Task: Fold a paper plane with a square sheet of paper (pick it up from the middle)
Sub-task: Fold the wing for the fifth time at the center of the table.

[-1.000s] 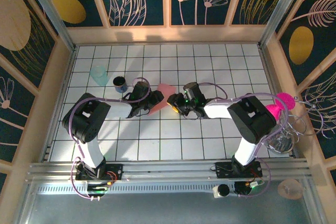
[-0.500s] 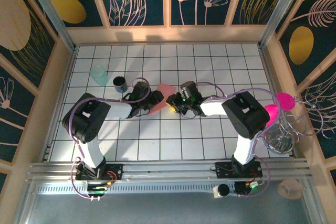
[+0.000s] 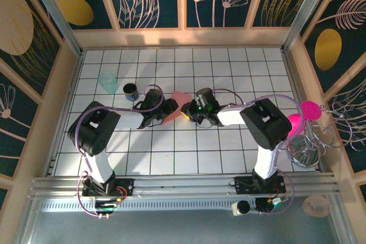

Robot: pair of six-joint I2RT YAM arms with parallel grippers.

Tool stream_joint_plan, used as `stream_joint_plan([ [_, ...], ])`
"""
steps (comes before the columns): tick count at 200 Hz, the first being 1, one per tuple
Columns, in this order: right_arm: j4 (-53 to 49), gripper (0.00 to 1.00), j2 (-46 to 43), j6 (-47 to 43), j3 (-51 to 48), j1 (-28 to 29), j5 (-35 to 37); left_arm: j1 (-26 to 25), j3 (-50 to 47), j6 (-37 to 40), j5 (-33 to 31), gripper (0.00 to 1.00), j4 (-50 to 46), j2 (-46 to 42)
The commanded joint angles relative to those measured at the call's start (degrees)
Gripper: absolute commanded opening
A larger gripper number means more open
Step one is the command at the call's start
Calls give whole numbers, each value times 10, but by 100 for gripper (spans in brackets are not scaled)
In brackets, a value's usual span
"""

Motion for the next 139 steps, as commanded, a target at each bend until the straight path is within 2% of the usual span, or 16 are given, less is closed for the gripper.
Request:
stream_joint_plan([
  [1, 24, 24, 6, 5, 7, 0, 1, -1, -13, 1, 8, 47, -34, -6],
  [18, 27, 21, 5, 7, 6, -2, 3, -1, -13, 3, 7, 47, -36, -9],
  [45, 25, 9, 1, 5, 6, -4, 12, 0, -15, 14, 3, 47, -33, -24],
  [62, 20, 2, -4, -1, 6, -8, 20, -1, -18, 46, 6, 50, -24, -41],
  [99, -4, 0, -46, -15, -13, -12, 48, -6, -55, 115, 11, 57, 19, -107],
  [139, -26, 0, -102, 0, -52, -25, 54, -63, -48, 223, -64, 66, -20, -149],
])
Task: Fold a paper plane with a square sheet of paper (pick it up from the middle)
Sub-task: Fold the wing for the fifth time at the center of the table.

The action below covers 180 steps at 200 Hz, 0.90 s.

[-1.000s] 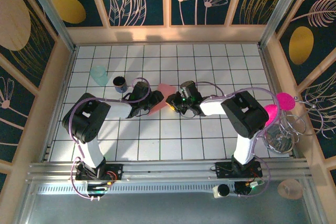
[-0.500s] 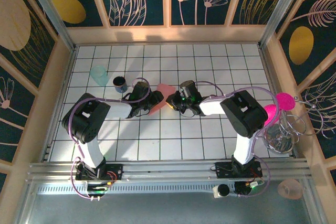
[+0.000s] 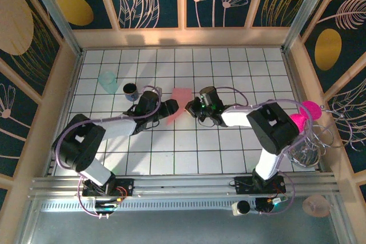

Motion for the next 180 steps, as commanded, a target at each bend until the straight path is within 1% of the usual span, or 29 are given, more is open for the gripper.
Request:
stream_joint_plan([
  [1, -23, 0, -42, 1, -25, -11, 19, -38, 7, 98, -49, 67, -17, -20],
  [24, -35, 0, -79, 18, -49, -21, 19, -74, 17, 160, -88, 68, -36, -16],
  [47, -44, 0, -107, 38, -66, -33, 10, -95, 9, 212, -102, 68, -13, -14],
  [67, -50, 0, -124, 51, -77, -45, -2, -109, -5, 254, -100, 68, 29, -10],
  [104, -59, 0, -139, 59, -79, -45, -11, -127, -18, 328, -93, 67, 95, 12],
  [143, -67, 0, -143, 60, -76, -45, -20, -135, -15, 394, -107, 62, 129, 48],
  [166, -68, 0, -141, 61, -76, -45, -24, -138, -22, 431, -99, 58, 161, 65],
  [180, -71, 0, -139, 61, -73, -46, -25, -138, -27, 458, -97, 53, 175, 73],
])
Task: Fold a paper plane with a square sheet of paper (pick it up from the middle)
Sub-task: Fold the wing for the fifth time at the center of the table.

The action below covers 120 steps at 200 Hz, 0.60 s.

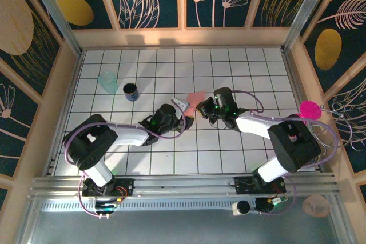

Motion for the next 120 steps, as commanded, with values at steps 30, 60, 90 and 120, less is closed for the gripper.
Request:
stream_joint_plan([
  [30, -13, 0, -4, 12, -2, -1, -11, -4, -10, 112, -4, 48, 59, 38],
  [60, -8, 0, 0, 16, 0, -2, -16, -4, -3, 127, 22, 45, 56, 56],
  [90, -9, 0, 1, 16, 0, -2, -18, -5, -6, 132, 15, 40, 57, 60],
  [120, -8, 0, 7, 17, 0, -2, -23, -5, -8, 131, 17, 35, 70, 58],
])
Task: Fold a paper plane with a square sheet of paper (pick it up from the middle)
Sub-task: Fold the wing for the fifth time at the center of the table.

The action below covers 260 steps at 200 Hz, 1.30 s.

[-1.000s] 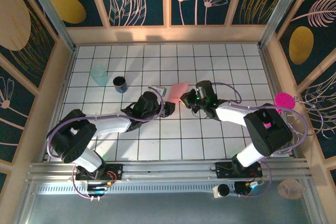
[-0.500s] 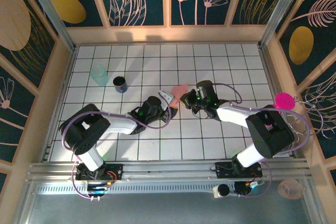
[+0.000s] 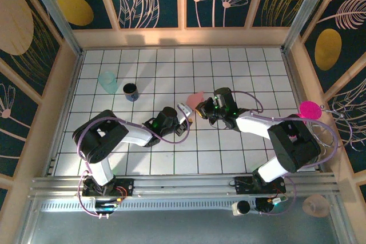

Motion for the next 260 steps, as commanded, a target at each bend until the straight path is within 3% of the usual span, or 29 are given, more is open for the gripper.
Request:
stream_joint_plan([
  [1, -6, 0, 7, 8, 1, -2, -6, -5, -3, 13, 9, 34, 27, 1],
  [51, -8, 0, 7, 10, 0, -2, -10, -5, -4, 9, 5, 28, 31, 9],
  [76, -11, 1, 7, 7, 1, -2, -13, -4, -6, 9, 5, 21, 32, 9],
  [119, -40, 35, -17, -26, 3, -24, 7, -5, -8, 3, 12, 12, 34, 13],
  [148, -92, 48, -50, -78, 7, -40, 49, -4, -12, -8, 24, 9, 38, 13],
  [198, -123, 51, -76, -133, -11, -70, 78, -5, -10, -58, 49, 3, 38, 15],
  [260, -98, 54, -95, -193, -42, -74, 90, -4, 2, -200, 85, 0, 20, 29],
])
